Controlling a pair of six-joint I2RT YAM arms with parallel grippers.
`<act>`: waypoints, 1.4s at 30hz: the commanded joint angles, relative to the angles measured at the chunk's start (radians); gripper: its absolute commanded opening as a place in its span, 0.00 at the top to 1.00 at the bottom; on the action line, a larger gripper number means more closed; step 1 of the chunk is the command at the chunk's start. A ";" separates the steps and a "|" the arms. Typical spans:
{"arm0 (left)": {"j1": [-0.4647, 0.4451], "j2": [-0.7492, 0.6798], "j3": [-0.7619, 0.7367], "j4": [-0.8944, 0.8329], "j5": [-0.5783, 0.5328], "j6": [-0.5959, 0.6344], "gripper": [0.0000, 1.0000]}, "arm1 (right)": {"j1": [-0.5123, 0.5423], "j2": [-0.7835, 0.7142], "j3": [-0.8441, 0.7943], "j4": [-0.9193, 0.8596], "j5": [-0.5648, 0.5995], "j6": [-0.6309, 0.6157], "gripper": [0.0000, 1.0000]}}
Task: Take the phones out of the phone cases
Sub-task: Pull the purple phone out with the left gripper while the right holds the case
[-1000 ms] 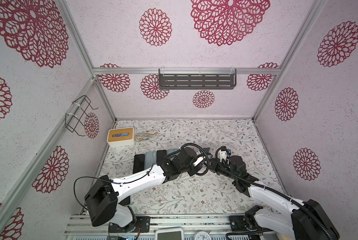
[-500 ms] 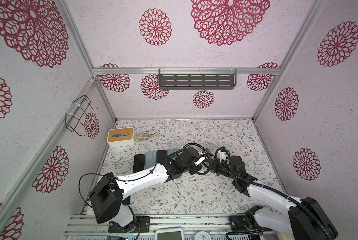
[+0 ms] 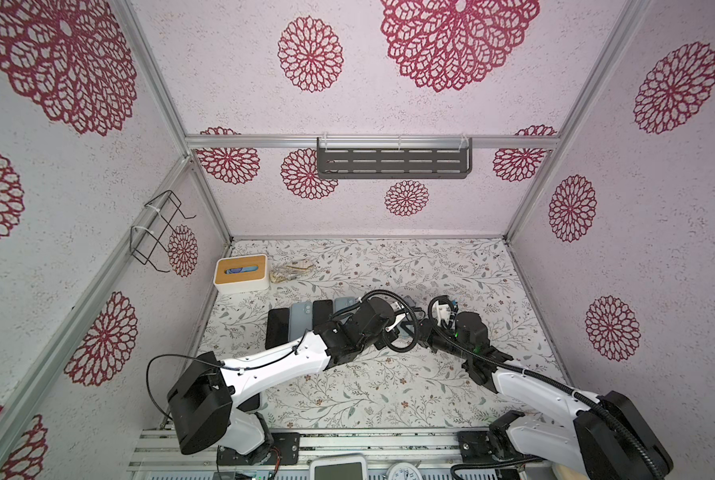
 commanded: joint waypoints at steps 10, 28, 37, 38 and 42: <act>-0.015 -0.101 -0.051 -0.051 -0.218 0.040 1.00 | -0.100 0.065 0.011 -0.141 -0.025 -0.164 1.00; -0.002 0.301 0.111 -0.105 -0.444 0.220 1.00 | -0.198 0.259 0.143 -0.265 -0.179 -0.358 1.00; -0.028 0.391 0.100 -0.056 -0.507 0.268 1.00 | -0.202 0.415 0.250 -0.268 -0.218 -0.398 1.00; -0.031 0.399 0.099 -0.043 -0.517 0.274 1.00 | -0.205 0.425 0.261 -0.276 -0.218 -0.406 1.00; -0.043 0.425 0.091 -0.020 -0.533 0.283 1.00 | -0.207 0.461 0.292 -0.287 -0.226 -0.419 1.00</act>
